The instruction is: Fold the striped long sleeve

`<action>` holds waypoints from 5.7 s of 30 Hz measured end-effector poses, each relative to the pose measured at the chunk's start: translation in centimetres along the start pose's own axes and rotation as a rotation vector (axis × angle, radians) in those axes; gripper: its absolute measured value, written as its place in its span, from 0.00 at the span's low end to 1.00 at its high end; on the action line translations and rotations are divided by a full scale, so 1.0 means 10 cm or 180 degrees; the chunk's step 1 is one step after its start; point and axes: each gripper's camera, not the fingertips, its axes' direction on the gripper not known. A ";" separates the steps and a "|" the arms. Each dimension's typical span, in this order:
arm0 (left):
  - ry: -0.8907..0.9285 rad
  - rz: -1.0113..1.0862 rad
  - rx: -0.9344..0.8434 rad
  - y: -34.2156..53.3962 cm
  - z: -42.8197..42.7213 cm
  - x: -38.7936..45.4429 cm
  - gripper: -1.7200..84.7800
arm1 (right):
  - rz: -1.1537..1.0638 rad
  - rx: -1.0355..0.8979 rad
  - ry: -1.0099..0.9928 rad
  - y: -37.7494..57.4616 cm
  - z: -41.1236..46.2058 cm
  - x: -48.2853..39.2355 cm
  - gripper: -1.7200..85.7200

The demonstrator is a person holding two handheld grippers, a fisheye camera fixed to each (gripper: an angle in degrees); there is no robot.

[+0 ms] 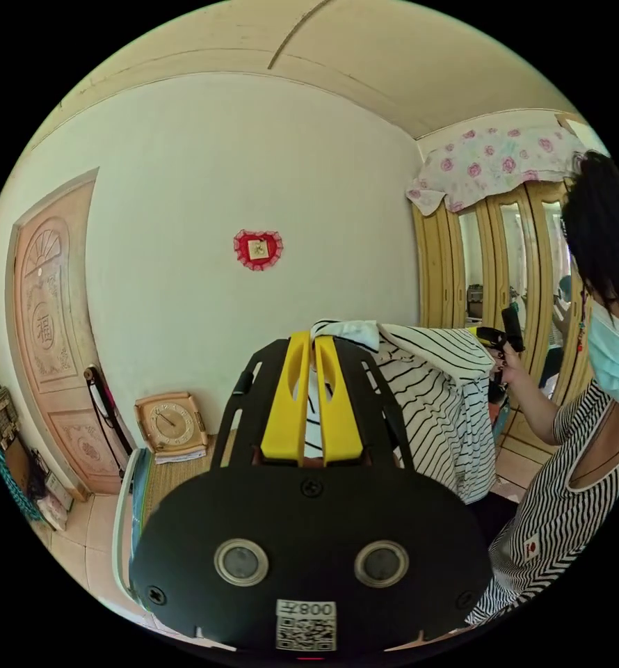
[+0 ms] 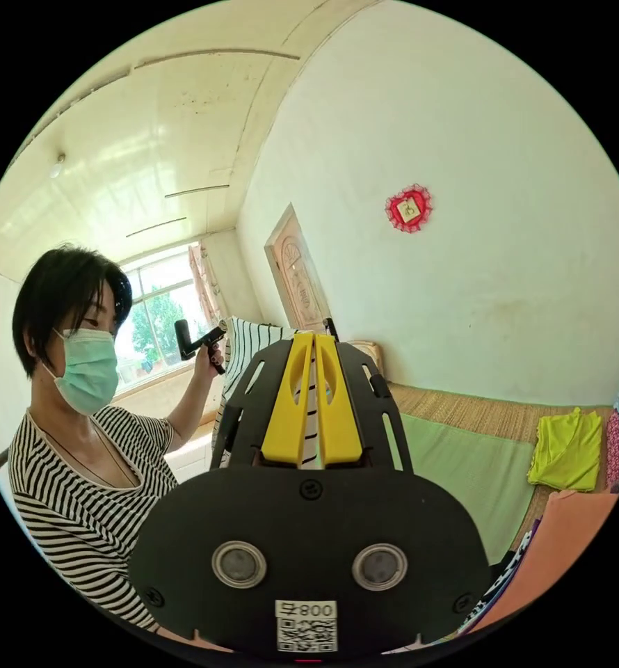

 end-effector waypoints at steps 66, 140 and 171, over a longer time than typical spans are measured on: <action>0.1269 -0.2828 -0.2668 4.83 5.18 -2.90 0.13 | 0.0793 -0.3871 0.1831 3.14 5.01 2.75 0.02; 0.0735 -0.2921 -0.2694 4.56 4.67 -3.03 0.10 | 0.1782 -0.3619 0.1601 3.68 2.94 3.41 0.09; 0.1088 -0.2003 -0.2409 3.40 7.51 -3.92 0.10 | 0.0231 -0.3598 0.1902 2.13 5.80 5.07 0.06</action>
